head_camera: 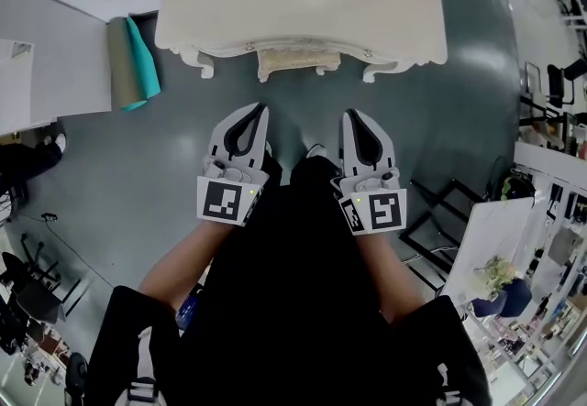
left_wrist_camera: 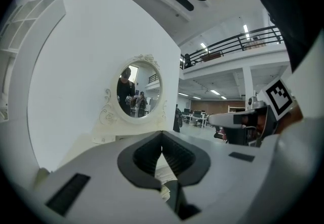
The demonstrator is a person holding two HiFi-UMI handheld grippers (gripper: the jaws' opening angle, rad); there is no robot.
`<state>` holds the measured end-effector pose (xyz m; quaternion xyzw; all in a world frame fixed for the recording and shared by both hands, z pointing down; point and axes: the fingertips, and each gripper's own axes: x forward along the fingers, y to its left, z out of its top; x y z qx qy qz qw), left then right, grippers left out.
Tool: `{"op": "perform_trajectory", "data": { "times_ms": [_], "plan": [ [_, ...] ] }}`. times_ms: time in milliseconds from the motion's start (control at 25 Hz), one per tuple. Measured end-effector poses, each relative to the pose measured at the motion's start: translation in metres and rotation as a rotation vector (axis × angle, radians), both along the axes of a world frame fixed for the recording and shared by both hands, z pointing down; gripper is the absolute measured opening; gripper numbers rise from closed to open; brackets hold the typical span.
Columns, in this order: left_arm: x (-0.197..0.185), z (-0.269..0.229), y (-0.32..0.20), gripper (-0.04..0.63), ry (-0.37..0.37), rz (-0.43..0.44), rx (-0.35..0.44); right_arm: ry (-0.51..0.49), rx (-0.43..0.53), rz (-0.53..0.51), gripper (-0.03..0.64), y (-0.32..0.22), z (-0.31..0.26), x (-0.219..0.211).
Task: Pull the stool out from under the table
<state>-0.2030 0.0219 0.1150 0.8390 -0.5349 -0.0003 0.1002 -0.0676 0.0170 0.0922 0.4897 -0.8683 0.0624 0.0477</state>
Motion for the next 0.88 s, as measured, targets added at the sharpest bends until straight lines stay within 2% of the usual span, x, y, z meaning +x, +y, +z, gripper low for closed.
{"op": "perform_trajectory", "data": {
  "times_ms": [200, 360, 480, 680, 880],
  "plan": [
    [-0.021, 0.009, -0.027, 0.014, -0.048, -0.037, 0.004, -0.001, -0.015, 0.014, 0.020, -0.016, 0.007, 0.008],
    [-0.019, 0.012, -0.045, 0.015, -0.078, -0.052, 0.017, -0.009, -0.025, 0.012, 0.020, -0.030, 0.021, 0.024],
    [-0.009, 0.017, -0.054, 0.015, -0.093, -0.076, 0.003, -0.007, -0.040, -0.017, 0.020, -0.044, 0.032, 0.034],
    [0.030, 0.034, -0.074, 0.015, -0.132, -0.054, -0.029, -0.009, -0.074, -0.081, 0.020, -0.076, 0.052, 0.055],
    [0.049, 0.064, -0.093, 0.015, -0.143, -0.093, -0.094, 0.003, -0.133, -0.132, 0.020, -0.113, 0.087, 0.082]
  ]
}}
